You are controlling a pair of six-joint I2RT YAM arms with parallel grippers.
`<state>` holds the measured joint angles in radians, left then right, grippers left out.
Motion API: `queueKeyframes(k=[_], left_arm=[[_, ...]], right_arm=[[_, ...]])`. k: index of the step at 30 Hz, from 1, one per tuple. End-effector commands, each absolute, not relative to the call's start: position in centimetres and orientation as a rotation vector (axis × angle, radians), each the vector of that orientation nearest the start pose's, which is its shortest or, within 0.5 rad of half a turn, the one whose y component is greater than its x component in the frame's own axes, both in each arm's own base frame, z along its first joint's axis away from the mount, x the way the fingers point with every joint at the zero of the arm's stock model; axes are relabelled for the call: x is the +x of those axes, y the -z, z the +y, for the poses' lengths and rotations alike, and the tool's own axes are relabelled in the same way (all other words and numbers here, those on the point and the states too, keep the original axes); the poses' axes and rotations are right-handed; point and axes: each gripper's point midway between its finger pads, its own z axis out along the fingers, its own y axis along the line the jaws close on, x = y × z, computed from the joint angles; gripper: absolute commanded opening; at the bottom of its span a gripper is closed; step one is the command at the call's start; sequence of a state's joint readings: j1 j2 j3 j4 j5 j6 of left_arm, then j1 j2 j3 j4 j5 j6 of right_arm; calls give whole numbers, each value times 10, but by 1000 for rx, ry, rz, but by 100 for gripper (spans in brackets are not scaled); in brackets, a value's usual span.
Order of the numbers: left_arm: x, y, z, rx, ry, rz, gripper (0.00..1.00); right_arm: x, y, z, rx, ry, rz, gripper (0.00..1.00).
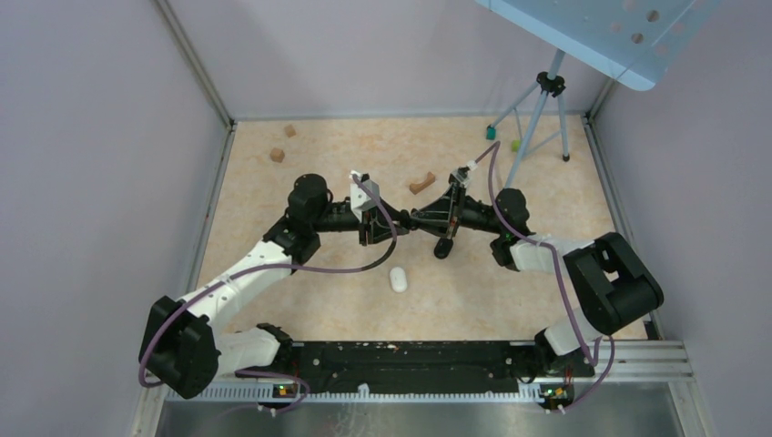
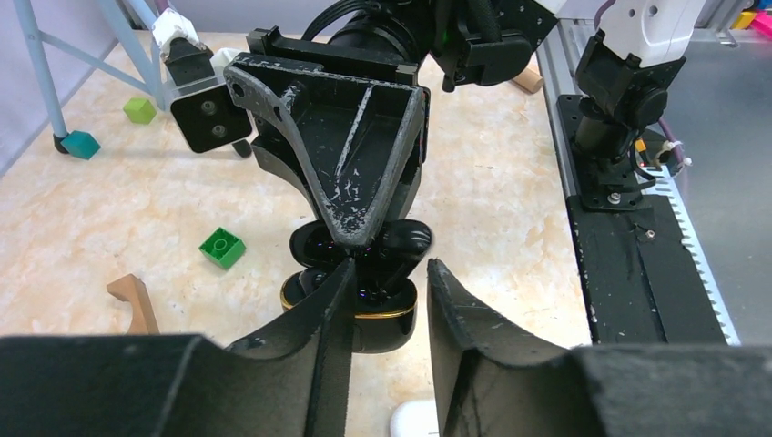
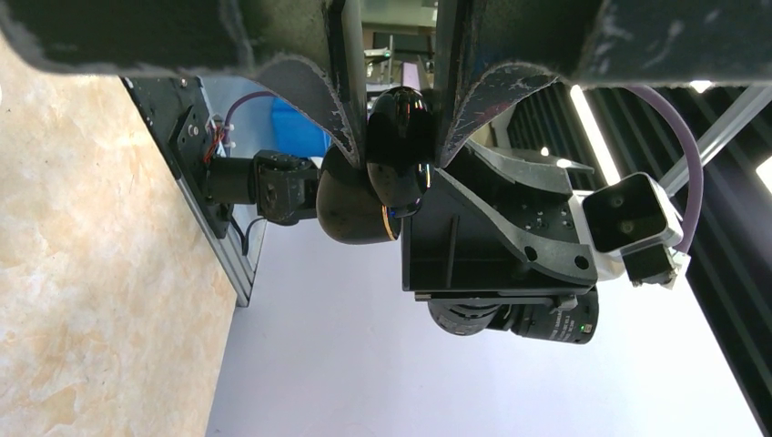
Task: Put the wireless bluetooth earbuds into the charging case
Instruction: Insert the right earbud into the right side groove of the charging case.
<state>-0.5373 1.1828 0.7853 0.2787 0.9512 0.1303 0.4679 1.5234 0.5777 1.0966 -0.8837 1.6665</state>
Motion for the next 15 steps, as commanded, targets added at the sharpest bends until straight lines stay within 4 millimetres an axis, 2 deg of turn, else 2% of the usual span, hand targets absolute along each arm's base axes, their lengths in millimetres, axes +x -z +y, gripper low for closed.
queueKeyframes(k=[1, 15], left_arm=[[224, -261, -295, 1206, 1084, 1281, 41], [233, -266, -292, 1158, 1038, 1295, 42]], right_arm=[[234, -273, 302, 65, -2202, 1867, 0], [235, -271, 302, 67, -2200, 1878, 0]])
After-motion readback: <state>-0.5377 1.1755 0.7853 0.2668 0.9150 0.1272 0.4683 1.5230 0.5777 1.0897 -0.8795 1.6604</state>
